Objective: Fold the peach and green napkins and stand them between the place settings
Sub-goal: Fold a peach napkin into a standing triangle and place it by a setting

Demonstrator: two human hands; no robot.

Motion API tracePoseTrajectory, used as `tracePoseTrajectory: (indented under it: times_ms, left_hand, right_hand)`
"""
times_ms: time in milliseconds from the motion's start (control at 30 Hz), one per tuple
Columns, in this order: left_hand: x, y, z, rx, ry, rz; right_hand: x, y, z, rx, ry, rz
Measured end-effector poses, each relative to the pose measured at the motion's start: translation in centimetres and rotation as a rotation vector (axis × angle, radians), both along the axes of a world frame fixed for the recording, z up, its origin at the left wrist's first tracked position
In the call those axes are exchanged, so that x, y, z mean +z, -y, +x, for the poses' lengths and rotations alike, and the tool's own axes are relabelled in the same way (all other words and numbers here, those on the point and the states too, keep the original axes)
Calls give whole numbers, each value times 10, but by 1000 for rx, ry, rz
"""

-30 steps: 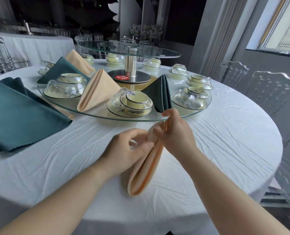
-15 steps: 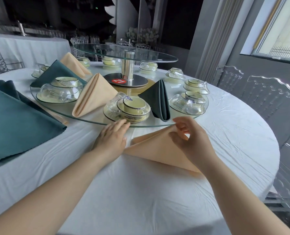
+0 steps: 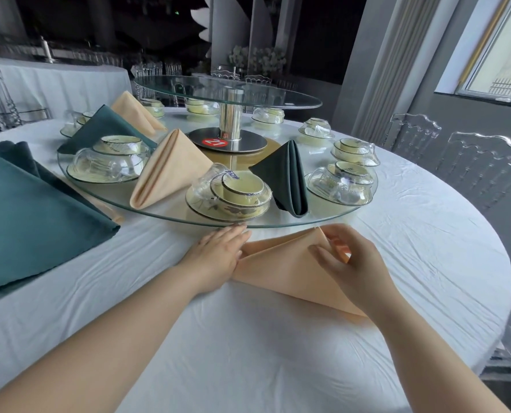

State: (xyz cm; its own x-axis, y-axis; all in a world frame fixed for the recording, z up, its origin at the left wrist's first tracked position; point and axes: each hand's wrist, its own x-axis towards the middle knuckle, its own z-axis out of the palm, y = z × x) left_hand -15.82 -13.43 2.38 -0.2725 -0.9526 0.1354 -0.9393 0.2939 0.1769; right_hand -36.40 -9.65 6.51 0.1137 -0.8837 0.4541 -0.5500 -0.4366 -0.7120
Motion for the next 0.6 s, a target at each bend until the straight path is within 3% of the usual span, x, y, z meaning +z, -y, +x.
tracePoseTrajectory:
  times_ms: [300, 600]
  left_hand:
    - [-1, -3, 3, 45, -29, 60]
    - [5, -13, 24, 132, 202, 95]
  right_hand:
    - [2, 1, -1, 10, 22, 1]
    - [0, 7, -7, -2, 4, 8]
